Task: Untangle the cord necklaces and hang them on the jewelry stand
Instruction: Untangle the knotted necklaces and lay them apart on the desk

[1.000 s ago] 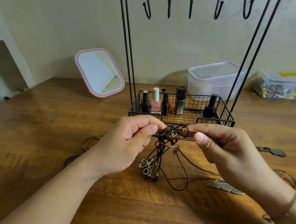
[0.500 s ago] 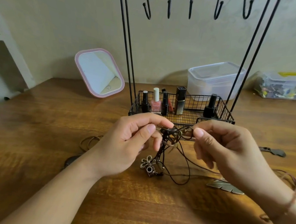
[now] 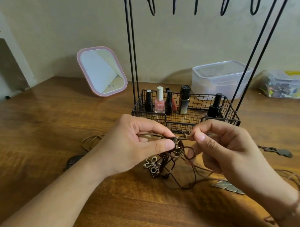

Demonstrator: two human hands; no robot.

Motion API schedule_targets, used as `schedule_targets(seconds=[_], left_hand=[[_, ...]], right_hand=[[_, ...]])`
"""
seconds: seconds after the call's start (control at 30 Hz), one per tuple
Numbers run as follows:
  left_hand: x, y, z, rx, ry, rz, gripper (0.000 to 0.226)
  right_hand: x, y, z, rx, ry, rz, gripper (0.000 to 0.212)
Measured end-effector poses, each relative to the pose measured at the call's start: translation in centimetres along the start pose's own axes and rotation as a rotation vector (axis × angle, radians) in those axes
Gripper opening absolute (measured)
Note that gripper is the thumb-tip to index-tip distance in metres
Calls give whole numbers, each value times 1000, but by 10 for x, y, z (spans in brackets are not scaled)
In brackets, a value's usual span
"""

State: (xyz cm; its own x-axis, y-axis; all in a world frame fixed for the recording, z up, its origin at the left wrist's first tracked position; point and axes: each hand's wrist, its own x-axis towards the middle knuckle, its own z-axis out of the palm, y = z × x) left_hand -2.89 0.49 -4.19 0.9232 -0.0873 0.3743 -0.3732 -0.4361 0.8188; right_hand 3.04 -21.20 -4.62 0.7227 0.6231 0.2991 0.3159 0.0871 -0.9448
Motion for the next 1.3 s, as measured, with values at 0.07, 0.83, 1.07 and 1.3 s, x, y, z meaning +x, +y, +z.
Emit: schedule_targets(seconds=[0.07, 0.83, 1.07, 1.3], left_hand=[[1, 1, -1, 18, 23, 20, 14], [4, 0, 1, -210, 156, -46, 21], [3, 1, 4, -83, 64, 23, 21], [4, 5, 0, -246, 198, -69, 21]], right_hand=[[1, 1, -2, -48, -19, 22, 38], [-2, -12, -1, -93, -40, 121, 25], [-6, -11, 8, -332, 73, -127, 12], [-3, -5, 2, -248, 142, -232, 13]])
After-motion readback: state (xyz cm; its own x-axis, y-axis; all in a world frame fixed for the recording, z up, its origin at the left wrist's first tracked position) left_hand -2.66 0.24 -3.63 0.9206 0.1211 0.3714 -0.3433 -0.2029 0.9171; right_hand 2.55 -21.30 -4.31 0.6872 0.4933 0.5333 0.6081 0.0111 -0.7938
